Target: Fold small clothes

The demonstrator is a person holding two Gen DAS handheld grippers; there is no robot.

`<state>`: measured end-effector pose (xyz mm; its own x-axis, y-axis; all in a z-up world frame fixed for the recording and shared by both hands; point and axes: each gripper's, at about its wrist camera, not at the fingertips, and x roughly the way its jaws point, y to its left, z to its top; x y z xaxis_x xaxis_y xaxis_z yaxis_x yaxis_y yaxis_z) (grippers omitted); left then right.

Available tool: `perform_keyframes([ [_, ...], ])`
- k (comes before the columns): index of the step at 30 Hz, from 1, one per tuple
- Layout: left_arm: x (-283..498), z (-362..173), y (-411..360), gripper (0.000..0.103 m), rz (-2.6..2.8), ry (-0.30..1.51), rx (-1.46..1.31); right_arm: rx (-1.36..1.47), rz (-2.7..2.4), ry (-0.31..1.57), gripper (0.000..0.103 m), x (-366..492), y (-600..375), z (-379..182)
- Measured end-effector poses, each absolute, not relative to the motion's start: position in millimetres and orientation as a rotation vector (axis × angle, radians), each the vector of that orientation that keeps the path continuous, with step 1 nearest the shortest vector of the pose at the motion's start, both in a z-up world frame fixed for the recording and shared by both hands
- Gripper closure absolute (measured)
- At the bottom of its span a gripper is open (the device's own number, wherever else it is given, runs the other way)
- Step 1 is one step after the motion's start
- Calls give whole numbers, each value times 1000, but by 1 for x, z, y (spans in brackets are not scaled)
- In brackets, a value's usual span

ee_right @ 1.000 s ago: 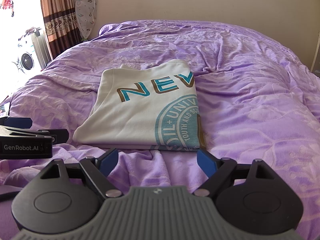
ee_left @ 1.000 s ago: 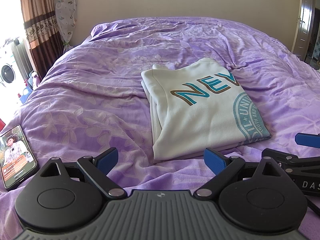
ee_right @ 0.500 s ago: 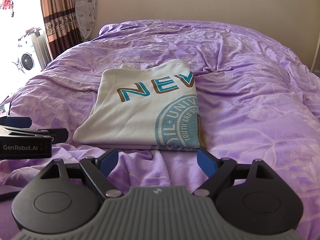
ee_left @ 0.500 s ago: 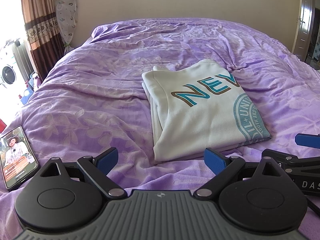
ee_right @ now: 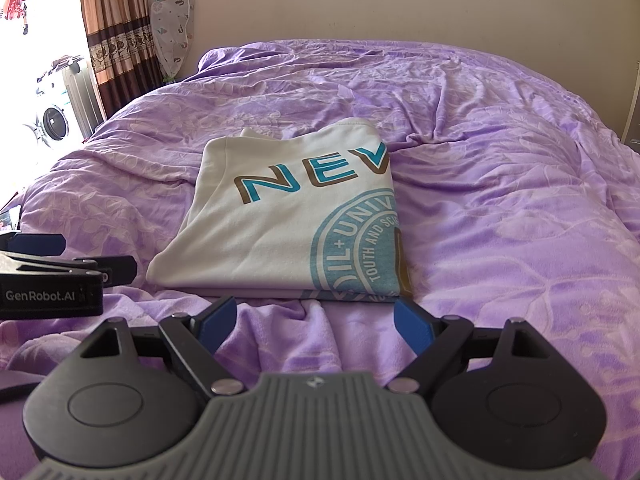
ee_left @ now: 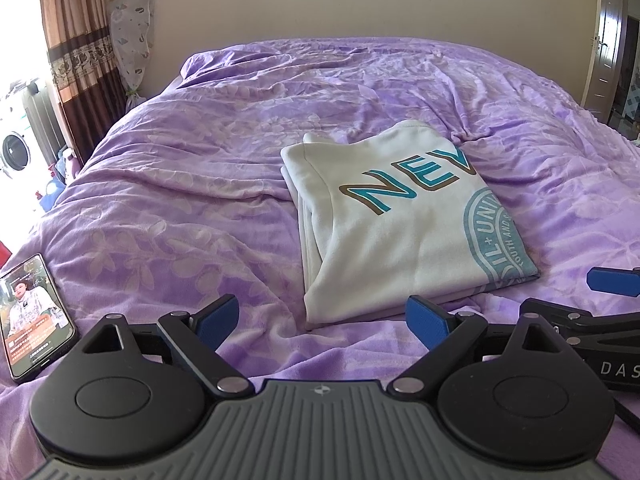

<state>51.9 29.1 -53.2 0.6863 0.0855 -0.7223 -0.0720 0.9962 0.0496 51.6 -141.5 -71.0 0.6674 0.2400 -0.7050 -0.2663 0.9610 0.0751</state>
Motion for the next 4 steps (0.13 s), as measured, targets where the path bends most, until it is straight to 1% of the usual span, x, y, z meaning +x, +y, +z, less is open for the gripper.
perform_keyframes([
  [4,52,-55,27,0,89,798,15,-35,286,791,21,51,-140,-71],
])
